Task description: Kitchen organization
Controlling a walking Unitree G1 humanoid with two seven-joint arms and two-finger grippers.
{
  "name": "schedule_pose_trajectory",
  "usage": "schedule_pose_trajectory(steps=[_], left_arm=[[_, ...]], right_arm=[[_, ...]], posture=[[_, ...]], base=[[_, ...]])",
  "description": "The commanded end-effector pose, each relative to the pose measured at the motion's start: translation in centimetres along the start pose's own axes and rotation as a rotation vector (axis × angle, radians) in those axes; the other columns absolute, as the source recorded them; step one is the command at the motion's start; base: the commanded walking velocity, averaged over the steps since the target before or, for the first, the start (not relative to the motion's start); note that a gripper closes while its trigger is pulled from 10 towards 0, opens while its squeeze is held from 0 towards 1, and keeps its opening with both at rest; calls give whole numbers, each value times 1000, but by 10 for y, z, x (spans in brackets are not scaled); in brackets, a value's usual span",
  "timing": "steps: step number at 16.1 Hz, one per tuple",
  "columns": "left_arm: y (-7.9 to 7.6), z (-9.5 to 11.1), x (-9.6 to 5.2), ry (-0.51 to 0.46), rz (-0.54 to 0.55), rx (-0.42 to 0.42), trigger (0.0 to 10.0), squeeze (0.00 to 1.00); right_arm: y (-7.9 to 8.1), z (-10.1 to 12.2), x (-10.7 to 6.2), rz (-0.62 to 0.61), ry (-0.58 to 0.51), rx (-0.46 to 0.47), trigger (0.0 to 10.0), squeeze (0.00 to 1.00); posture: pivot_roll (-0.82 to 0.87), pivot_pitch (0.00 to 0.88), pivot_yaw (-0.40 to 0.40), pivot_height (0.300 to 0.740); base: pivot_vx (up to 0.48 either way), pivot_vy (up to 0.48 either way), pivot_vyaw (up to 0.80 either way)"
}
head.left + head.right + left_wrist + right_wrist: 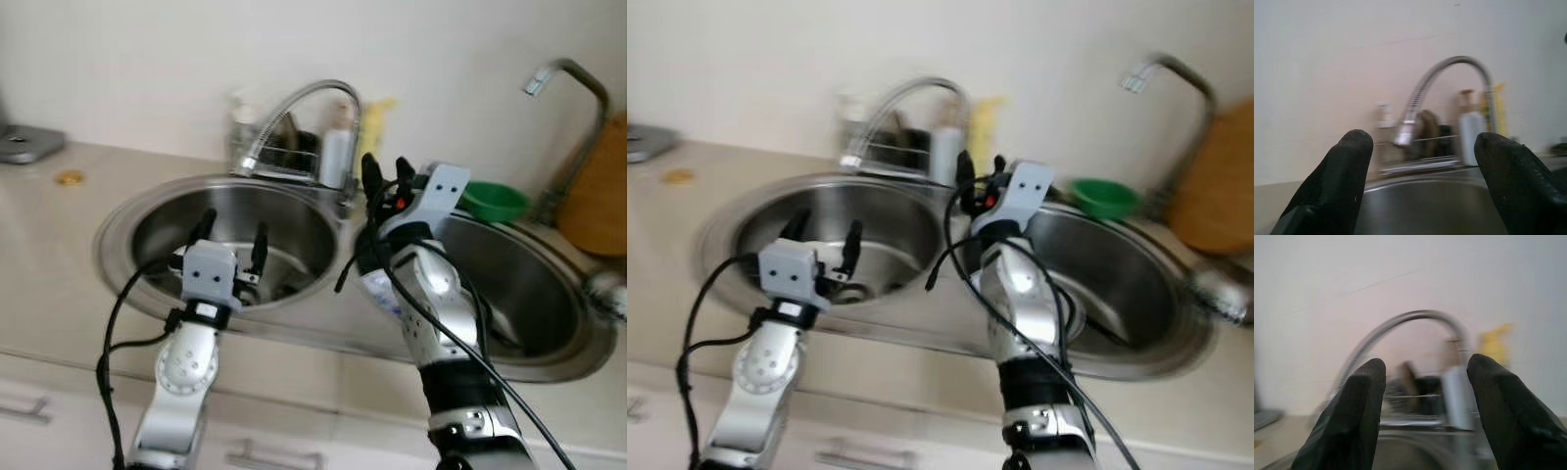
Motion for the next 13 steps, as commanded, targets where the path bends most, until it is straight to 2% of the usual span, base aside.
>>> schedule_pose_trajectory(steps=[1, 13], left_arm=[[-6, 11, 3, -45, -21, -2, 10000, 0], [-9, 12, 2, -58, -32, 0, 10000, 0]], right_arm=[[-3, 8, 0, -15, -35, 13, 10000, 0], [10, 5, -9, 31, -45, -46, 10000, 0]], posture=[[88, 0, -77, 740], [90, 0, -77, 740]], base=[[0, 480, 0], [0, 480, 0]])
Point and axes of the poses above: a point about 5 cm out from each wrist's last joint towards the gripper, its own x axis pointing out of the wrist towards the gripper, its own z axis along the axis of the wrist's last joint, y = z × x, the point moved 4 cm from there along x, pointing out of the wrist towards the gripper, and after that the axes turned 11 degrees about -x, right-handed, at the moved point
